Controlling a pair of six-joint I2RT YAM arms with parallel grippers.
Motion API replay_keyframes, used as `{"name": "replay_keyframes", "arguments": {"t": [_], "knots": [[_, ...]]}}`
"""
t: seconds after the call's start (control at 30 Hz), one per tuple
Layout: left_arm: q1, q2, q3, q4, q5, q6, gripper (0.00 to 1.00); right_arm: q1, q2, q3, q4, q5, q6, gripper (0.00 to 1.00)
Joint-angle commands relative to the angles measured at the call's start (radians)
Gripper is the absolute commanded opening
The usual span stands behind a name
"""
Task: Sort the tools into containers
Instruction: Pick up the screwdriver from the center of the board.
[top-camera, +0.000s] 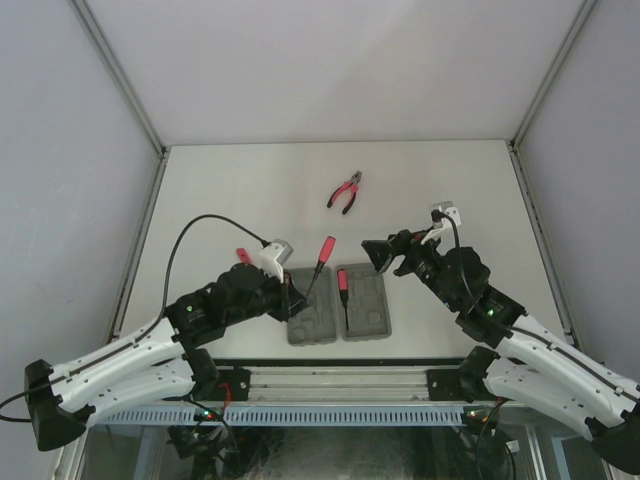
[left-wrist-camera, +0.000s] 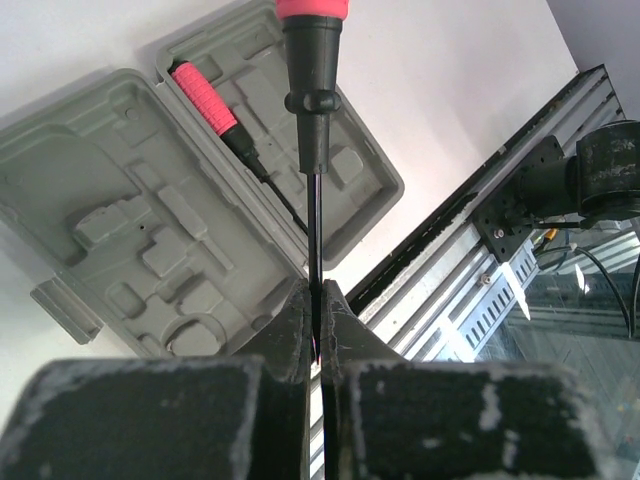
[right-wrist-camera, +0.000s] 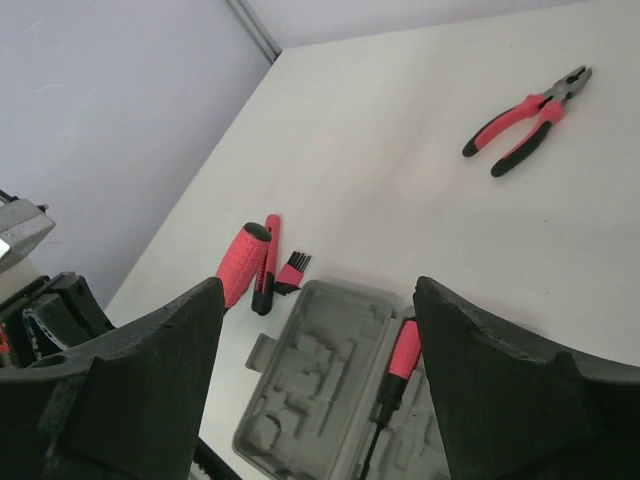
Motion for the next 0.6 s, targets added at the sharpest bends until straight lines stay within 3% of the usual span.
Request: {"name": "replay_keyframes", "arguments": {"t": [0.0,0.27,0.57], "knots": [[-0.004,0.002,0.069,-0.004,-0.024,0.03,0.0,0.006,-0.035,0.013,0.006,0.01,-0.154,0.76],[-0.005,0.005,0.069,-0.008,-0.021,0.034,0.0,0.008,-0.061,0.013,0.038,-0.061,-0.285,0.75],[-0.004,0.021,0.091,-0.036,-0.019,0.052,0.0,0.127,-0.02,0.013,0.062,-0.152,-0.656,0.75]]}}
